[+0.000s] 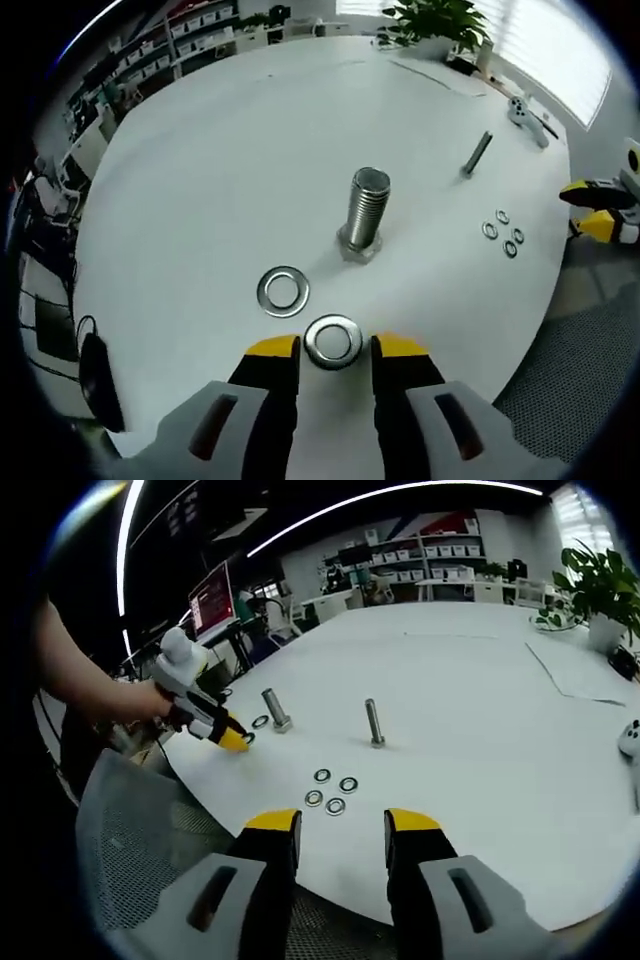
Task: Place the washer onto the threaded stud by aligning its center hole with the stud, sliding it down to the base, and recovering from edge contact or off-axis alignment until the washer reaches the visible bottom stop.
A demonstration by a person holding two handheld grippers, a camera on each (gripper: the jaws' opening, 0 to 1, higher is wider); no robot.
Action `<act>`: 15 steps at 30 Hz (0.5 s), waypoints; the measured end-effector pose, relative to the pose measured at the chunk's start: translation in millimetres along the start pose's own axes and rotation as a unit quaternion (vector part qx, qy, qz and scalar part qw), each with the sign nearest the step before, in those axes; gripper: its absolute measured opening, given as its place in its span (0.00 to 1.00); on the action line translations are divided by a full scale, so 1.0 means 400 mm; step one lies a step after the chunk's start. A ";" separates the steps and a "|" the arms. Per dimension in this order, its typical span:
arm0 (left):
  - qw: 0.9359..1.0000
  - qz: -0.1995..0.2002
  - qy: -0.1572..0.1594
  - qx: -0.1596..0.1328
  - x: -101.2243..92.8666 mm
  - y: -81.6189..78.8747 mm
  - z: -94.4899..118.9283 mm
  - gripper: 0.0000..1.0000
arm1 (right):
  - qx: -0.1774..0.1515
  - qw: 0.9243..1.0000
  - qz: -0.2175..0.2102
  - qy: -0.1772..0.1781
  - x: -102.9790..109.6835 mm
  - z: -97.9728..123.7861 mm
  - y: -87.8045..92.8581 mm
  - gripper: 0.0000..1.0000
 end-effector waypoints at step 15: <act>0.998 -0.027 0.007 0.064 -0.004 -0.031 -0.012 0.23 | 0.001 1.000 -0.001 -0.007 0.004 -0.002 0.001 0.36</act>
Point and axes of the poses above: the point that each gripper's makers call its tool centre point, and the gripper's own axes: z roughly backward along the fingers, x roughly to its left, y roughly out of its underside, the point moved 10 cm from there along z, roughly backward along the fingers, and after that the axes turned 4 degrees about -x, right-handed, at the moved point
